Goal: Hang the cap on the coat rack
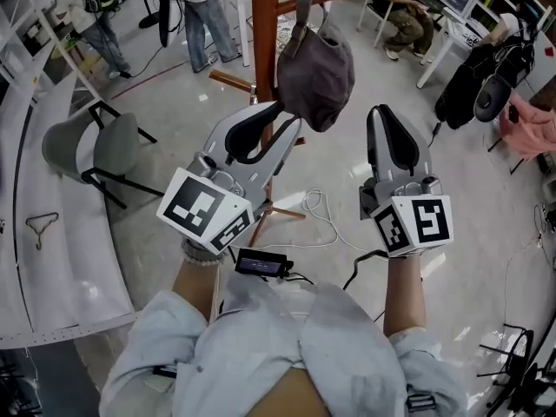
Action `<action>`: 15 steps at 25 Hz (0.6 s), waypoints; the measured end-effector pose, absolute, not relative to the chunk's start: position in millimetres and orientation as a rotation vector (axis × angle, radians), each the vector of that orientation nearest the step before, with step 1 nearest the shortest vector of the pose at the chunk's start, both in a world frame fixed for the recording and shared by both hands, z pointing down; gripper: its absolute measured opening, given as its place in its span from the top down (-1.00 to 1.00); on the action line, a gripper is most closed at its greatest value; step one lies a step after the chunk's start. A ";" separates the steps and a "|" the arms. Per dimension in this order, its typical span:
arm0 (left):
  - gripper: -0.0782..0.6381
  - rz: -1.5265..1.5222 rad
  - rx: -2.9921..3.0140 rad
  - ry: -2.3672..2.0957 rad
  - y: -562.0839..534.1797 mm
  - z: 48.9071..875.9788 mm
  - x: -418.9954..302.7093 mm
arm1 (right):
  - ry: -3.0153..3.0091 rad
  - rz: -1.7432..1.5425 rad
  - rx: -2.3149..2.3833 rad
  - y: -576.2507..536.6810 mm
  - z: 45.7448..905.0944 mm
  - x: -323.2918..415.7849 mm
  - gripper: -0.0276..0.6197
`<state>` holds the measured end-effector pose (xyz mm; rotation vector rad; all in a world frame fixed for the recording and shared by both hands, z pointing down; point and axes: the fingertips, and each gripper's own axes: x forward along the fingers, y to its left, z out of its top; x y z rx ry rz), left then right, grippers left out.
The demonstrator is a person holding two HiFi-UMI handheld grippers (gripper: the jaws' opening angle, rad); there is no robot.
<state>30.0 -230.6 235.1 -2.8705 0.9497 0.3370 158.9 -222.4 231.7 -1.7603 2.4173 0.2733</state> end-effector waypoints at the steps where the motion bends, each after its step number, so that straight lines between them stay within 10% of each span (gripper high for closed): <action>1: 0.51 0.335 -2.873 0.943 -228.6 236.2 30.8 | 2.406 0.262 -1.768 -219.0 233.0 161.3 0.81; 15: 0.77 0.292 -2.904 0.891 -214.5 254.0 30.8 | 2.380 0.229 -1.848 -191.6 255.4 161.0 0.90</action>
